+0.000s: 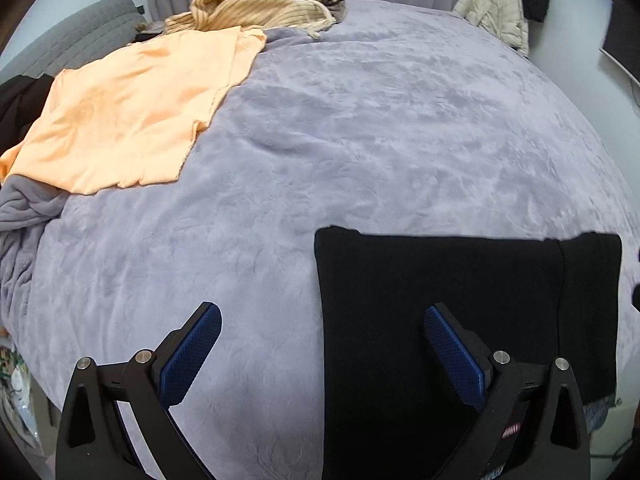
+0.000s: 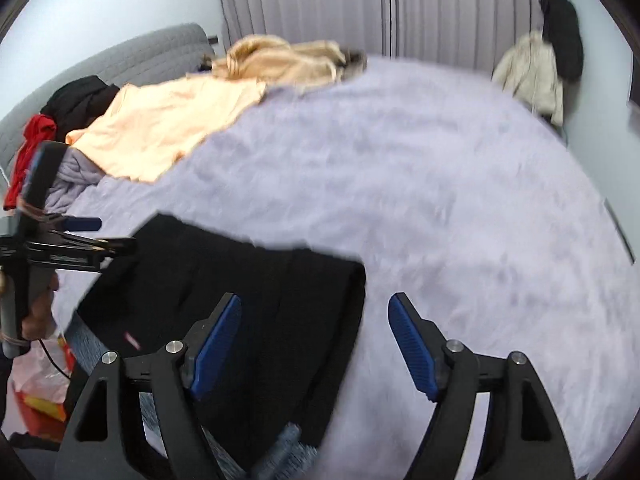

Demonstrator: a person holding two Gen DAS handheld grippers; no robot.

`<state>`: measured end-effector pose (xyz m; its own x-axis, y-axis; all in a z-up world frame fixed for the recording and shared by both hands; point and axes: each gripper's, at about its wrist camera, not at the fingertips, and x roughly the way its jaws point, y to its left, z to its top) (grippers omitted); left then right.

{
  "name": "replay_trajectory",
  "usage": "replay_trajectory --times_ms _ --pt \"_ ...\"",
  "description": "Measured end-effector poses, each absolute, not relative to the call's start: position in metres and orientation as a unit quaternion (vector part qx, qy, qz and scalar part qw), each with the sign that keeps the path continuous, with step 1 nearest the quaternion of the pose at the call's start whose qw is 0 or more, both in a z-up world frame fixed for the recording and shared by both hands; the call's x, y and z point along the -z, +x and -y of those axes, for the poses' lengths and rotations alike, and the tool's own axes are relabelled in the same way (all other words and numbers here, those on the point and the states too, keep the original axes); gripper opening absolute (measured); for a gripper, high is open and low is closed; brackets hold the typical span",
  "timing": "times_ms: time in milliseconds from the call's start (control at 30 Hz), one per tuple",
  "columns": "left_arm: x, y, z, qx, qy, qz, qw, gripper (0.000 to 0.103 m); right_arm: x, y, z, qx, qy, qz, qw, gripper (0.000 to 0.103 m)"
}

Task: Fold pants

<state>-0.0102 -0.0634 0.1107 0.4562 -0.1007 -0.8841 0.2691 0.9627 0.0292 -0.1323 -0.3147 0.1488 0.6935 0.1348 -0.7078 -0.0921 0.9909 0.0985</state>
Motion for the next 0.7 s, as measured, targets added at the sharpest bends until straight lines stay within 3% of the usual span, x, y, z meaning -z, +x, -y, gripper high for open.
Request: replay_trajectory --times_ms 133,300,400,567,700 --pt "-0.096 0.017 0.079 0.077 0.086 -0.526 0.843 0.102 -0.15 -0.092 0.273 -0.079 0.038 -0.403 0.911 0.079" --pt "-0.077 0.024 0.081 0.057 0.095 -0.533 0.839 0.102 -0.107 -0.049 0.259 0.046 -0.058 -0.455 0.887 0.079" --pt "-0.063 0.02 0.081 0.064 0.099 -0.534 0.837 0.103 -0.085 -0.047 0.288 0.026 0.0 -0.49 0.872 0.08" --pt "-0.061 0.022 0.085 0.07 0.105 -0.533 0.837 0.103 -0.077 -0.048 0.297 0.023 0.029 -0.49 0.871 0.087" --pt "-0.088 0.009 0.071 0.078 0.085 -0.526 0.843 0.103 -0.105 -0.072 0.306 0.049 0.046 -0.442 0.894 0.089"
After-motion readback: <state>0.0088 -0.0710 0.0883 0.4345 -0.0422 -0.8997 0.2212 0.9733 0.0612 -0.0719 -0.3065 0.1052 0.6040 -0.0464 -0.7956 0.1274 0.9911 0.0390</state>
